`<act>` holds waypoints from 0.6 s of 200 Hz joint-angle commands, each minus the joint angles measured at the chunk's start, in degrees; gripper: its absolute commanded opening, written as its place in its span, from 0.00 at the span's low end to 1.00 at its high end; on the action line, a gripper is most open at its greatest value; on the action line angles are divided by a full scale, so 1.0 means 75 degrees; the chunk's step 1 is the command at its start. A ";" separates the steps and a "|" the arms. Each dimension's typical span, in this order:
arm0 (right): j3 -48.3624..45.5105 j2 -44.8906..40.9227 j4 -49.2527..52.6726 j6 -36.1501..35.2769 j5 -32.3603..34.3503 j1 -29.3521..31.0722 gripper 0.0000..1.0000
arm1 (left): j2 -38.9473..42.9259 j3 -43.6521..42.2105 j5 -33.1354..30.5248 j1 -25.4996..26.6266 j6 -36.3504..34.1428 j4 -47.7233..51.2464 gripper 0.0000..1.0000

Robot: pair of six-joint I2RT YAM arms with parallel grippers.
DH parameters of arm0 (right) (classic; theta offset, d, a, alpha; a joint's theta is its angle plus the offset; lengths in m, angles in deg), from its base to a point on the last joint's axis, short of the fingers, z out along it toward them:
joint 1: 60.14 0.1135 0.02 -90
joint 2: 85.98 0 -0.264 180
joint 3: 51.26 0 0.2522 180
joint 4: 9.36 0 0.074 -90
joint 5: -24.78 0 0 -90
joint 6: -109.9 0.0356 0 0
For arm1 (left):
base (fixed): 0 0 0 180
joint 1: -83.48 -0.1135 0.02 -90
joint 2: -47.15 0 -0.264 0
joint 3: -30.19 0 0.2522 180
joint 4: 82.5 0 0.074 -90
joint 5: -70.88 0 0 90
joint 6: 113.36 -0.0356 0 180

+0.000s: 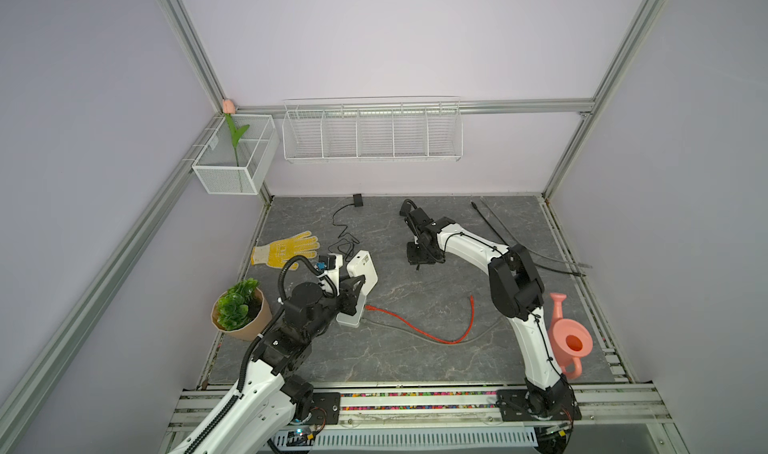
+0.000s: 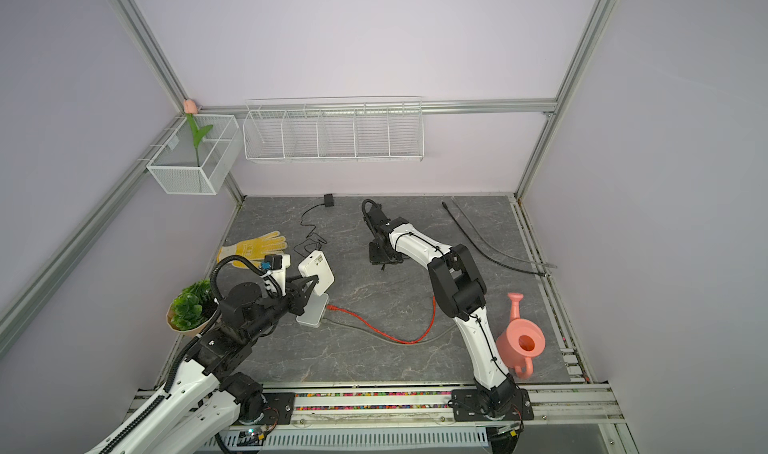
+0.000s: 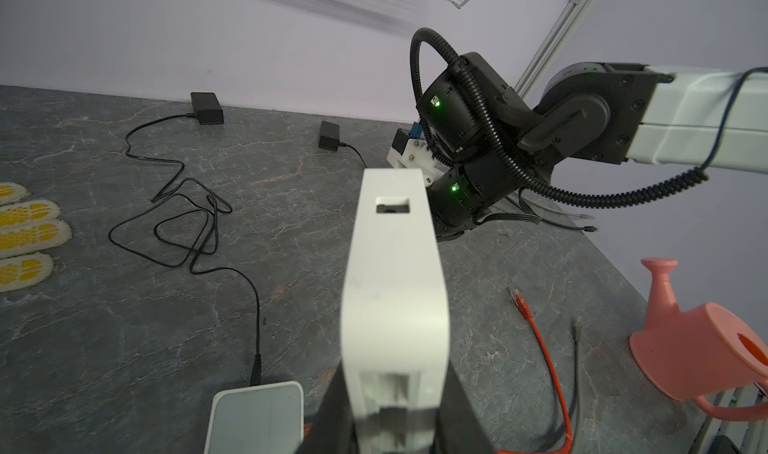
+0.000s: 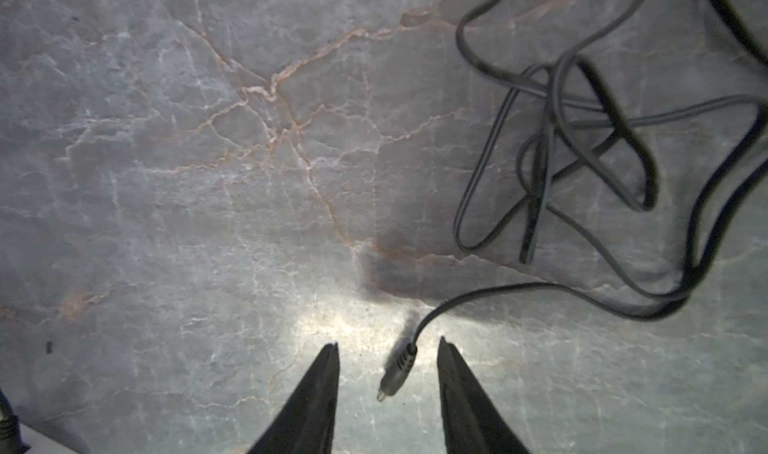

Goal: Insert the plug into the switch port
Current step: 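Pull the white device back with left gripper while right moves over black cable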

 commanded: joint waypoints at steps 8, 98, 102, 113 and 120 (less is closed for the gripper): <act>0.0094 0.0120 0.0313 0.0184 0.0433 0.0062 0.41 | 0.0297 -0.0043 -0.0158 -0.0006 0.0020 -0.0003 0.00; -0.0105 0.0261 0.0187 0.0278 0.0362 0.0178 0.33 | 0.0310 -0.0017 -0.0128 -0.0011 0.0041 -0.0029 0.00; -0.0114 0.0269 0.0191 0.0294 0.0373 0.0174 0.32 | 0.0311 -0.0020 -0.0133 -0.0008 0.0041 -0.0026 0.00; -0.0132 0.0266 0.0208 0.0289 0.0397 0.0185 0.33 | 0.0313 -0.0020 -0.0138 -0.0017 0.0038 -0.0014 0.00; -0.0143 0.0279 0.0224 0.0286 0.0409 0.0185 0.32 | 0.0307 -0.0020 -0.0139 -0.0017 0.0038 -0.0014 0.00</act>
